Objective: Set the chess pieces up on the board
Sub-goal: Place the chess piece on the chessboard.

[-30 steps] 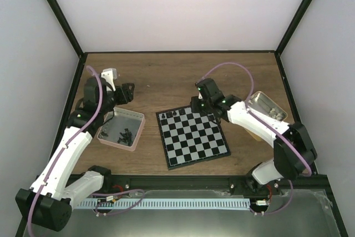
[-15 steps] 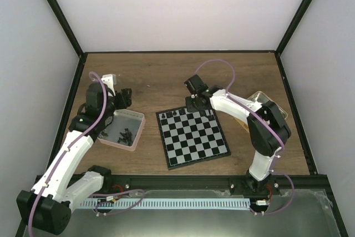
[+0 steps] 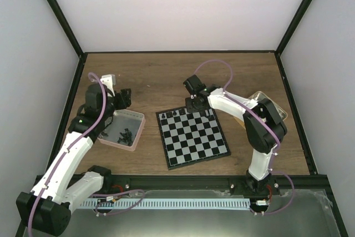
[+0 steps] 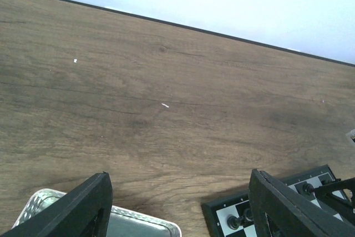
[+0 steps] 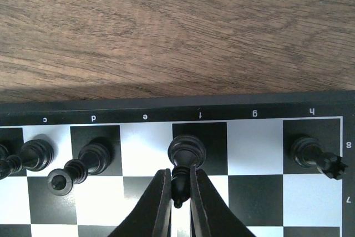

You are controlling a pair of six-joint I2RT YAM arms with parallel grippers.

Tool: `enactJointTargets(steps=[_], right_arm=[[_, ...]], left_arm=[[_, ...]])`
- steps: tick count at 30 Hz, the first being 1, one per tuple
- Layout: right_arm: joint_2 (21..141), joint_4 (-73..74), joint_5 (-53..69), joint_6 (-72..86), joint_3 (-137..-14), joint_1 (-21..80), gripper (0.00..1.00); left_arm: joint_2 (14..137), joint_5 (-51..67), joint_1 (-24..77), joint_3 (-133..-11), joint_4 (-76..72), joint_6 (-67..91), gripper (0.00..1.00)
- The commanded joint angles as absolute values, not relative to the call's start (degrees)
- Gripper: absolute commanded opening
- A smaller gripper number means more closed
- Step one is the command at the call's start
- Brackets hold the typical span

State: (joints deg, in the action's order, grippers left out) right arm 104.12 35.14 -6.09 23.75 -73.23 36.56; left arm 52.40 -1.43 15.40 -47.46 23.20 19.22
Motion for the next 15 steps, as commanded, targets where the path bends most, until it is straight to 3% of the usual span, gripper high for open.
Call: enactJointTargets(steps=[1, 15], right_arm=[[104.69, 35.75, -6.94, 23.77, -74.23, 36.30, 0.01], [105.44, 37.21, -8.42, 25.49, -74.54, 36.25, 0.04]], left_arm=[[51.70, -2.02, 15.29, -47.00, 22.14, 18.52, 0.69], [51.84, -2.02, 15.29, -46.86, 22.13, 18.53, 0.70]])
